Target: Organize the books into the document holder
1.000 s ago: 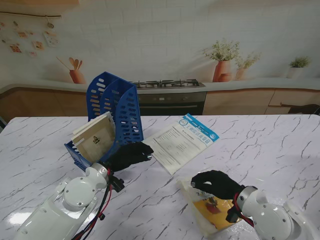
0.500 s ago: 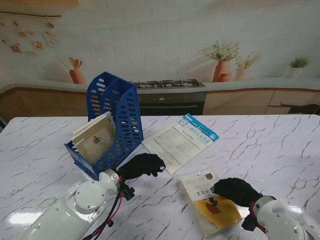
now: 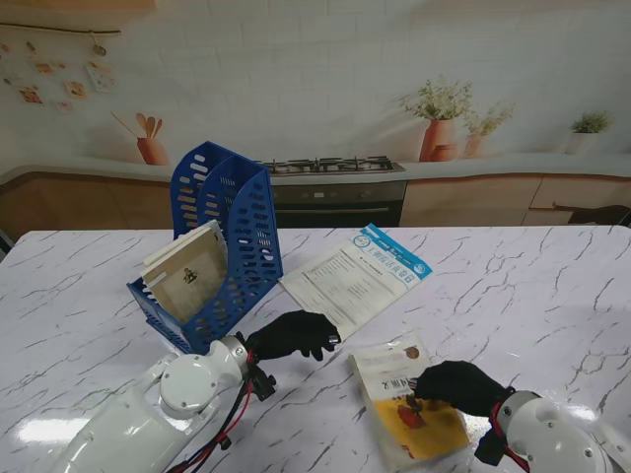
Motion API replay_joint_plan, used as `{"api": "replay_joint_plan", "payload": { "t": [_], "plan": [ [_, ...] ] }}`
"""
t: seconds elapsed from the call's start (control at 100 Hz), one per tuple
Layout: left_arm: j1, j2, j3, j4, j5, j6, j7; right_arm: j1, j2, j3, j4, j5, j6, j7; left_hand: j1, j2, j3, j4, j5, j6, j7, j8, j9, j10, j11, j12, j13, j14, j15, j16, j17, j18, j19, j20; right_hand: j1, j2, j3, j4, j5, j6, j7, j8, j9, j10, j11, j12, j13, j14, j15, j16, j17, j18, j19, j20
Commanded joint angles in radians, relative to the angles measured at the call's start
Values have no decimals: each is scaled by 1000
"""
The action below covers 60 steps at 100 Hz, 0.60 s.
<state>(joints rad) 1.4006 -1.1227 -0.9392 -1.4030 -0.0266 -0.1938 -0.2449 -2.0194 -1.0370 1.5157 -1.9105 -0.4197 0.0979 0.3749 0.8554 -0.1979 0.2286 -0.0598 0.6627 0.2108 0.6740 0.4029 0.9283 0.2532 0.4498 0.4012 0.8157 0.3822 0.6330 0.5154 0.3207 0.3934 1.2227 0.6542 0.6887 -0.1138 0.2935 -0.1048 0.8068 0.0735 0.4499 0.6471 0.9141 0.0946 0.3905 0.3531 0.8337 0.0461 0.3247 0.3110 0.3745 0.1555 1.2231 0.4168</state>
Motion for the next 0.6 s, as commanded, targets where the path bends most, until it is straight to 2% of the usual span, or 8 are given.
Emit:
{"api": "replay_joint_plan", "payload": {
  "t": [0.0, 0.07, 0.17, 0.35, 0.42, 0.48, 0.55, 0.59],
  "plan": [
    [8, -7, -2, -2, -6, -16, -7, -22, -5, -26, 23, 8, -4, 23, -3, 46, -30, 33, -24, 4, -6, -6, -19, -17, -3, -9, -15, 26, 7, -7, -18, 13, 30, 10, -41, -8, 18, 36, 44, -42, 27, 24, 34, 18, 10, 7, 95, 112, 43, 18, -16, 405, 11, 11],
    [10, -6, -4, -4, -7, -14, -11, -24, -11, -23, 18, -2, -5, -5, -1, 46, -33, 34, -27, 1, -8, -4, -22, -23, -1, -7, -19, 28, 6, -6, -24, 14, 27, 10, -46, -13, 30, 35, 36, -35, 23, 22, 26, 22, 4, 7, 79, 107, 35, 17, -89, 396, -34, -6],
    [14, -5, -9, -7, -5, -13, -12, -38, -25, 0, -5, -36, 9, -72, 1, 49, -37, 33, -29, -2, -9, -2, -27, -27, 0, -4, -25, 22, 3, -5, -32, 14, 23, 9, -52, -15, 38, 32, 36, -32, 36, 33, 27, 25, 26, 27, 84, 106, 51, 35, -117, 368, -43, -13],
    [27, -5, -26, -20, -8, -1, -8, -42, -55, 20, -5, -55, 32, -211, 16, 36, -40, 33, -30, -8, -8, 0, -27, -30, 14, 11, -32, 2, 0, 0, -57, 18, 13, 8, -58, -40, 67, 30, 46, -37, 79, 86, 37, 30, 102, 82, 102, 111, 143, 96, -74, 327, 43, 27],
    [36, -3, -35, -33, 5, 7, -5, -38, -60, 23, -6, -42, 61, -225, 37, 3, -31, 31, -39, -15, -3, 4, -33, -40, 49, 51, -28, -21, 41, 46, -53, 14, 19, 13, -70, -73, 87, 30, 19, -28, 67, 97, 7, 37, 110, 90, 87, 115, 159, 104, -49, 318, 94, 66],
    [45, -2, -43, -46, 10, 23, -3, -27, -57, 29, -6, -42, 89, -209, 27, -37, 14, 29, -54, -5, -16, 8, -61, -33, 37, 68, -39, -31, 21, 71, -42, 0, 11, 7, -115, -123, 125, 20, -8, -9, 38, 111, -21, 52, 114, 89, 95, 102, 230, 133, 8, 307, 159, 178],
    [56, 1, -52, -66, 17, 57, -7, -15, -48, 33, -14, -47, 142, -154, -8, -63, 78, 26, -68, 21, -31, 25, -84, -16, 42, 80, -29, -30, 32, 91, 34, -36, 23, -12, -138, -147, 108, 13, -34, 32, -2, 95, -45, 80, 94, 71, 87, 112, 244, 136, 82, 290, 211, 216],
    [64, -1, -56, -76, 20, 76, -1, -5, -45, 28, -13, -50, 175, -142, -25, -89, 117, 22, -71, 40, -48, 23, -93, 6, 30, 64, -21, -21, 23, 80, 77, -40, 22, -31, -148, -162, 98, 10, -51, 61, -37, 75, -62, 99, 71, 46, 84, 124, 228, 117, 108, 292, 212, 211]
  ]
}}
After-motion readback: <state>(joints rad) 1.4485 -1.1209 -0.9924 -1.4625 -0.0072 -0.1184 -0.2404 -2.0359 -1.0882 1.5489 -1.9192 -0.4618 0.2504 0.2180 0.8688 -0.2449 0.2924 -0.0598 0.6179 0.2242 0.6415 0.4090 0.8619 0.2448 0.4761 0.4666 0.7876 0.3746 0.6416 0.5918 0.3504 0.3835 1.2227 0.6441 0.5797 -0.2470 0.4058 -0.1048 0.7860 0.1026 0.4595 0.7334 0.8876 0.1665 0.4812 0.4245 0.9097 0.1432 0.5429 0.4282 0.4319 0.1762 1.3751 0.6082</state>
